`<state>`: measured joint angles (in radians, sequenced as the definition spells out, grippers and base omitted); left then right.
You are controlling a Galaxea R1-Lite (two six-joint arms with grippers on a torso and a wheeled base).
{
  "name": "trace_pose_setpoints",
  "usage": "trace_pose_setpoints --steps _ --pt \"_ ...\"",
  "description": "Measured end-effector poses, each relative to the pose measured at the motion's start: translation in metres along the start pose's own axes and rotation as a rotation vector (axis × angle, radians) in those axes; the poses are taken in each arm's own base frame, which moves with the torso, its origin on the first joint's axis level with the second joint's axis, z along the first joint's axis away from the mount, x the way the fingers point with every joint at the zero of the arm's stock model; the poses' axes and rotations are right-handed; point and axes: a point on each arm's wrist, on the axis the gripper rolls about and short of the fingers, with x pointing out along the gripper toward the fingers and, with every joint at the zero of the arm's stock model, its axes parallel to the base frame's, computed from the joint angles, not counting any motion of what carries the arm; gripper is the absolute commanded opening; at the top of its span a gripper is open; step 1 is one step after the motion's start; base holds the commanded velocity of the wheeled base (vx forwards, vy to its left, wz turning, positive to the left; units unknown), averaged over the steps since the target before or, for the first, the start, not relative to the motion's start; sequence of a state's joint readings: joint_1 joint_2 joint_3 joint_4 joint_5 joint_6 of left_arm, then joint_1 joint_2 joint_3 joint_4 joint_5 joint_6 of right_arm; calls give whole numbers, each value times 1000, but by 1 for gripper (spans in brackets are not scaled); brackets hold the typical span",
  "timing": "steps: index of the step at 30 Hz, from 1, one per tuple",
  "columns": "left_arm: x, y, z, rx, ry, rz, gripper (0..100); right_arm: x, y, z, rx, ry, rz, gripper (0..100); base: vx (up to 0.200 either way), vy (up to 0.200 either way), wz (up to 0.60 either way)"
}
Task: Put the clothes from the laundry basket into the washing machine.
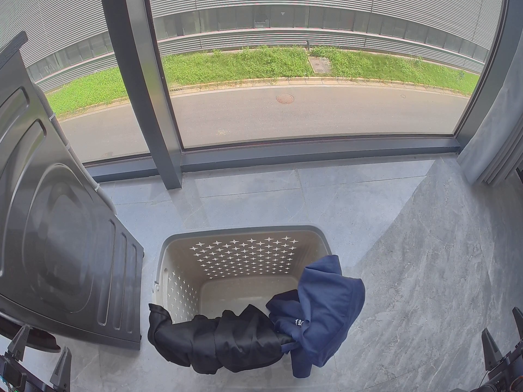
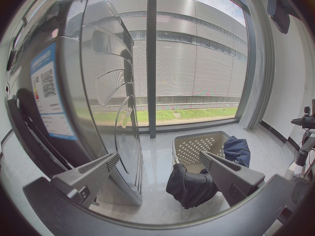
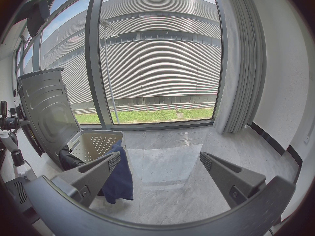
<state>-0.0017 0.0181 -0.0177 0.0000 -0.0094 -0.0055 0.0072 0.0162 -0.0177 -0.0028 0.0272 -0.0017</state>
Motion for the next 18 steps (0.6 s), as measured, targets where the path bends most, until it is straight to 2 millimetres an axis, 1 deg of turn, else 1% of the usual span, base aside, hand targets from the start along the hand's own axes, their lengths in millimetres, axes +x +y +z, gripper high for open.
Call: trace_pose_setpoints --steps 9,15,18 --pt "0 0 0 0 0 0 100 0 0 0 0 0 0 100 0 0 0" --pt "0 0 0 -1 0 0 100 0 0 0 0 0 0 100 200 0 0" --pt "0 0 0 0 0 0 100 0 0 0 0 0 0 100 0 0 0"
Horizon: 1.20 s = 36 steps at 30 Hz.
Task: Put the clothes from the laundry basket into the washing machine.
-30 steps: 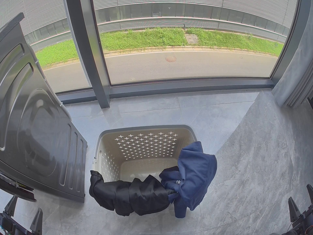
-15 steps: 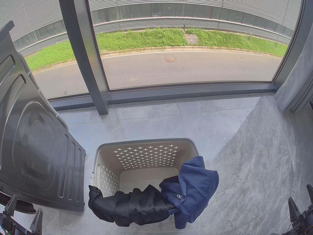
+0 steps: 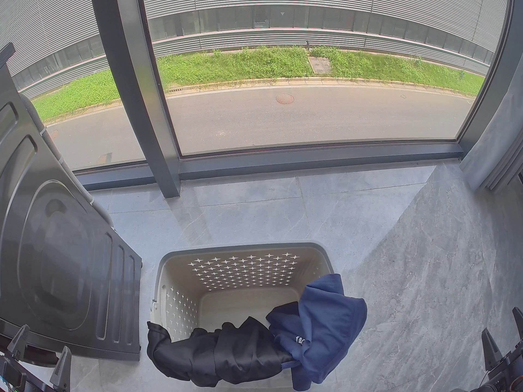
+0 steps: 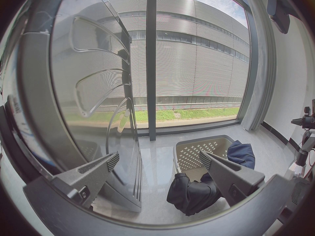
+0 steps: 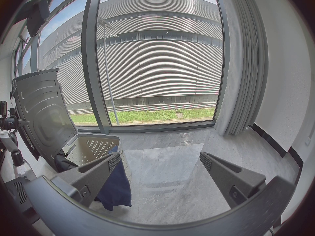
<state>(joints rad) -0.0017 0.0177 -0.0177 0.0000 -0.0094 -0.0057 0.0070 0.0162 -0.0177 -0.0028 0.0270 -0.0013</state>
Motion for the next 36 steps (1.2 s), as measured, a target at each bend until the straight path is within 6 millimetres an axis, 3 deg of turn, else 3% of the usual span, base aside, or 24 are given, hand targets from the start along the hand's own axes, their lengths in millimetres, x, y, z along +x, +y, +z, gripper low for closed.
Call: trace_pose_setpoints --steps 9,15,36 --pt "0 0 0 0 0 -1 100 0 0 0 0 0 0 100 0 0 0" --pt "0 0 0 0 0 -1 100 0 0 0 0 0 0 100 200 0 0" --pt "0 0 0 1 0 -1 100 0 0 0 0 0 0 100 29 0 0"
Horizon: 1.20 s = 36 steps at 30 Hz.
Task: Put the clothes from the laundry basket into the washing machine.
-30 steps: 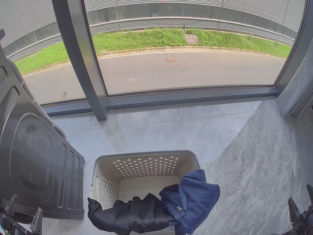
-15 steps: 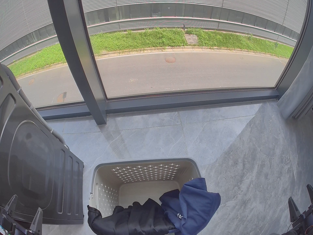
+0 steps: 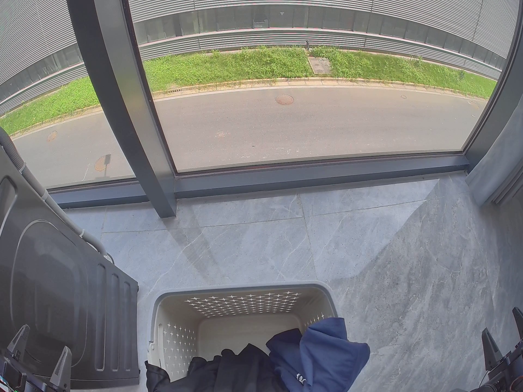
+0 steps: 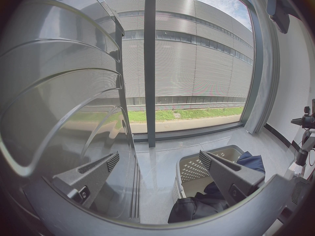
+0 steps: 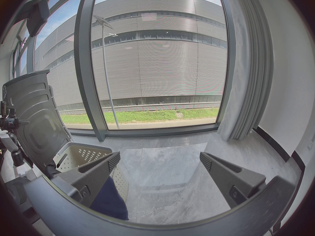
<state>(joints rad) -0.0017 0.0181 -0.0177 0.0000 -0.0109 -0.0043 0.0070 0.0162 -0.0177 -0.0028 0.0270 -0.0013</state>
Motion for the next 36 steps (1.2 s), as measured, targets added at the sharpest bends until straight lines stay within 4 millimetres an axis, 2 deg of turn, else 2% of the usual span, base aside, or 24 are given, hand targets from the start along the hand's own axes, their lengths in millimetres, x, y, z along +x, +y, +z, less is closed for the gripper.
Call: trace_pose_setpoints --steps 3,9,36 --pt "0 0 0 0 0 0 100 0 0 0 0 0 1 100 0 0 0" --pt "0 0 0 -1 0 0 100 0 0 0 0 0 0 100 200 0 0" --pt "0 0 0 -1 0 0 100 0 0 0 0 0 0 100 0 0 0"
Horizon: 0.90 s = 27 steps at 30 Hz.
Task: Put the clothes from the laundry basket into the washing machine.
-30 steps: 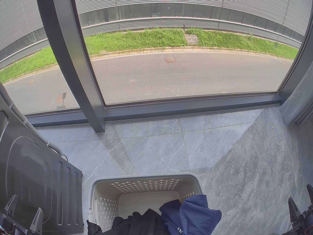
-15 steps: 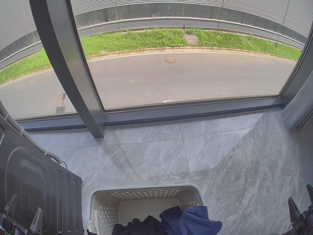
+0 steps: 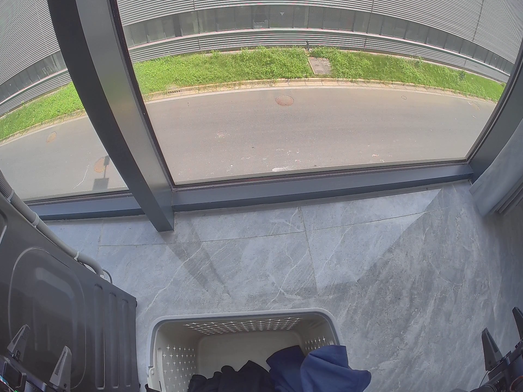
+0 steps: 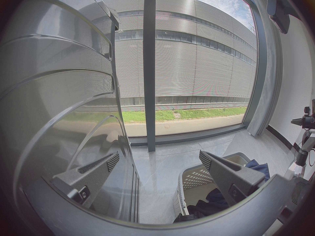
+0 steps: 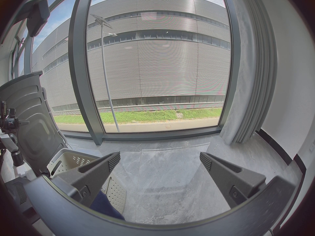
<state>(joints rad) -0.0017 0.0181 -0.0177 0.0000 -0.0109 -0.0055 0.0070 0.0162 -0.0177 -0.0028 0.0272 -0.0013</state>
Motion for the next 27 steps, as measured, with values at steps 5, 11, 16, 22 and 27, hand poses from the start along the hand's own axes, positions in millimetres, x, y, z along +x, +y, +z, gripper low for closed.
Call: trace_pose_setpoints --steps 5,11,16,22,27 --pt "0 0 0 0 0 0 100 0 0 0 0 0 0 100 0 0 0" --pt "0 0 0 0 0 0 100 0 0 0 0 0 0 100 0 0 0" --pt "0 0 0 0 0 0 100 0 0 0 0 0 0 100 0 0 0" --pt "0 0 0 0 0 0 100 0 0 0 0 0 1 100 0 0 0" --pt "0 0 0 0 0 0 100 0 0 0 0 0 -1 100 0 0 0"
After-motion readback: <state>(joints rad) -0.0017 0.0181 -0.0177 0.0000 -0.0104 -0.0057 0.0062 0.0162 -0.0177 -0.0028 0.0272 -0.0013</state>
